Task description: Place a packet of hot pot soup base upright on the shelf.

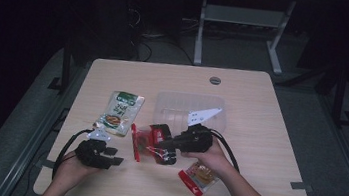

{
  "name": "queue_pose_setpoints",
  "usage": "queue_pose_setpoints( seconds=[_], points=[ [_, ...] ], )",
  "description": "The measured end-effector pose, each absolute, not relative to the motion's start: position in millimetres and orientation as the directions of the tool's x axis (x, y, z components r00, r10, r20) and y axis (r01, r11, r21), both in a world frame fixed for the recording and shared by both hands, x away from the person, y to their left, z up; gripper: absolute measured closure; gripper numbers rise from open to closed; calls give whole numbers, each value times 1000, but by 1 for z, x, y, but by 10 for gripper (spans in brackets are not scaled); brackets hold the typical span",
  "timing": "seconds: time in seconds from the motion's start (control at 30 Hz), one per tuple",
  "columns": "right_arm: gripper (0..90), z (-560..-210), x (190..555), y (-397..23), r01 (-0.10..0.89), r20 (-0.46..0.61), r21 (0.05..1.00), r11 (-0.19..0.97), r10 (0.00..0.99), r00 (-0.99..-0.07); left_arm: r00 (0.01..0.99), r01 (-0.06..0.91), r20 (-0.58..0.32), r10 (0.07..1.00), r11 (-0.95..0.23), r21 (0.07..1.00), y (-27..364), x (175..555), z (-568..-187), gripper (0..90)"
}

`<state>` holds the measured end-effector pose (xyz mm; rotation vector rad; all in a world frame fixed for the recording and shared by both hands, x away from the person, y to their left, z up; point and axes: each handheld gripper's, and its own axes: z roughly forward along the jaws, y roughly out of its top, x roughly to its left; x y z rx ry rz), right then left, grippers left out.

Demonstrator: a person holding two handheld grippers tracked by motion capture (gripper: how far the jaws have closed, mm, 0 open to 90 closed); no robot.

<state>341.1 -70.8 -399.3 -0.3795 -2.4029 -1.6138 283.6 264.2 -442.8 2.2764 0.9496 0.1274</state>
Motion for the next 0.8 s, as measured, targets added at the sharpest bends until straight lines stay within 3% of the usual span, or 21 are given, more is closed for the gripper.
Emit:
queue_pose_setpoints(
  seconds=[0.8],
  points=[
    [899, -372, 340, -132, 327, 289, 884, 335, 158, -944, 733, 600, -151, 664, -525, 604, 262, 283, -445, 492]
  ],
)
